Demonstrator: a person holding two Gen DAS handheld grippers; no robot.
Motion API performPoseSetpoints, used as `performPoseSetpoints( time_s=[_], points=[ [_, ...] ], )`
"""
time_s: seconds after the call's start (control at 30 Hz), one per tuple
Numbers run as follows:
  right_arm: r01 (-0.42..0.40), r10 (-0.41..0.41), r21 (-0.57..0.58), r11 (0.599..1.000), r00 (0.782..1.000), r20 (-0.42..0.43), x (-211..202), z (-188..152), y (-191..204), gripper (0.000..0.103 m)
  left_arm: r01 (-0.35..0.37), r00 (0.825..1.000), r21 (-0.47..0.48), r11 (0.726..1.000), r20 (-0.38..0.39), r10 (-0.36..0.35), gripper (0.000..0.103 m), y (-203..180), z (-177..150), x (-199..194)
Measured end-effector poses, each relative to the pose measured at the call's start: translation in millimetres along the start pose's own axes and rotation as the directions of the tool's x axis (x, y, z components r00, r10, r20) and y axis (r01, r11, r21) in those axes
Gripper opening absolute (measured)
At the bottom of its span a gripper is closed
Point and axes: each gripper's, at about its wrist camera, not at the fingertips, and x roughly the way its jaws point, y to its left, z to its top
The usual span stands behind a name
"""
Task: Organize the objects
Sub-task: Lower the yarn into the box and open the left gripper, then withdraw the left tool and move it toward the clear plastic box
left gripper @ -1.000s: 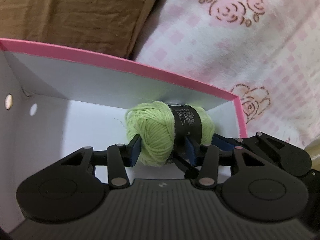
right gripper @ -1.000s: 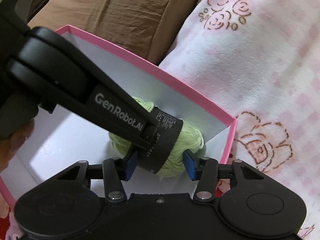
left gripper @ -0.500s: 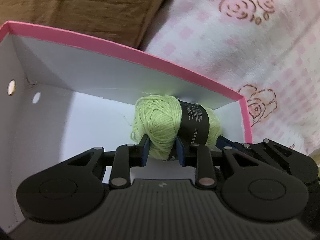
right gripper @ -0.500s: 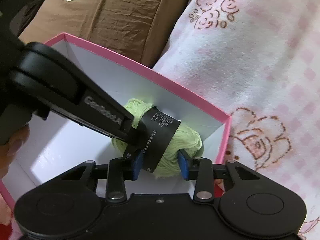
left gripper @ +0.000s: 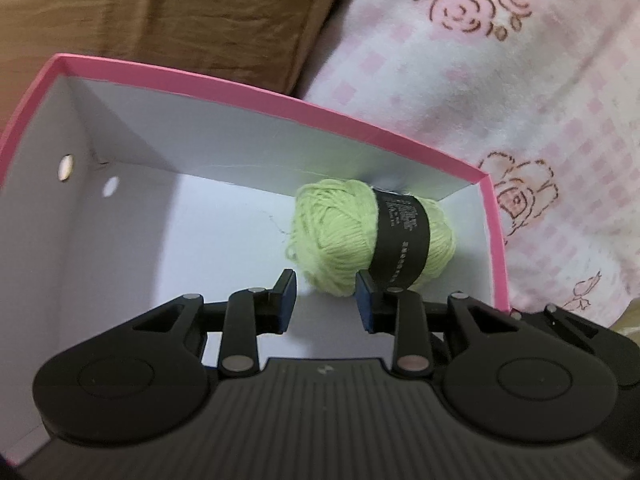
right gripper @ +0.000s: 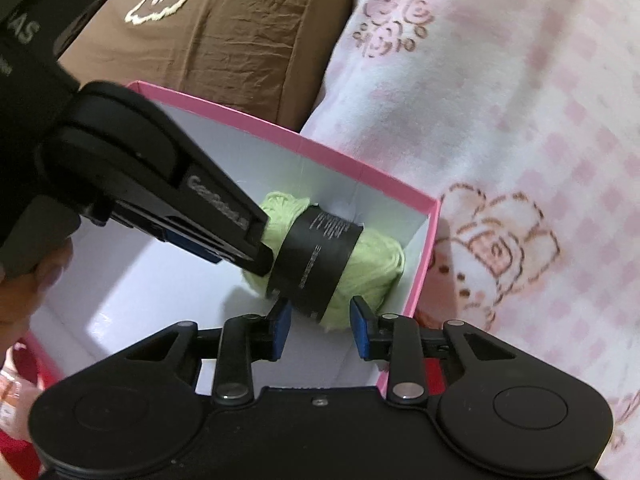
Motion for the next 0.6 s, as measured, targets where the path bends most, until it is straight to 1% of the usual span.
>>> performPoseSetpoints(
  time_s=[0.13, 0.17, 0.2, 0.27, 0.33, 0.37, 0.47, 0.5, 0.57, 0.6],
  points=[
    [-0.054, 0.055, 0.082, 0.995, 0.998, -0.005, -14, -7, -11, 0.036, 0.0, 1.0, 0.027, 1.0, -0.003, 0.0, 0.031, 1, -13, -20],
    [-0.066, 0.067, 0.095, 0.993, 0.998, -0.002, -12, -7, -11, 0.037, -0.004, 1.0, 0.041, 0.999, -0.007, 0.004, 0.032, -1, -15, -26],
    [-0.083, 0.083, 0.111, 0.99, 0.997, -0.003, -18, -8, -13, 0.037, -0.006, 1.0, 0.054, 0.999, -0.01, 0.007, 0.032, -10, -15, -29],
    [-0.121, 0.123, 0.144, 0.982, 0.992, -0.001, -28, -11, -19, 0.037, -0.009, 1.0, 0.079, 0.997, -0.017, 0.011, 0.033, -12, -19, -45],
    [-0.161, 0.163, 0.175, 0.971, 0.987, 0.005, -34, -15, -14, 0.037, -0.018, 0.999, 0.102, 0.995, -0.026, 0.021, 0.033, -15, -19, -53],
    [-0.172, 0.174, 0.183, 0.968, 0.985, 0.009, -35, -12, -10, 0.037, -0.025, 0.999, 0.116, 0.993, -0.029, 0.029, 0.034, -15, -23, -63],
    [-0.196, 0.195, 0.186, 0.963, 0.981, 0.021, -52, -15, -1, 0.037, -0.04, 0.998, 0.141, 0.989, -0.033, 0.045, 0.041, -19, -31, -86],
    [-0.201, 0.2, 0.183, 0.962, 0.98, 0.023, -54, -11, 4, 0.037, -0.04, 0.998, 0.151, 0.988, -0.033, 0.045, 0.041, -19, -34, -95],
    [-0.209, 0.208, 0.173, 0.963, 0.978, 0.024, -73, -14, 6, 0.038, -0.038, 0.999, 0.176, 0.984, -0.03, 0.044, 0.042, -22, -41, -112],
    [-0.216, 0.215, 0.165, 0.962, 0.976, 0.024, -81, -14, 9, 0.039, -0.04, 0.998, 0.186, 0.982, -0.031, 0.046, 0.045, -22, -43, -120]
  ],
)
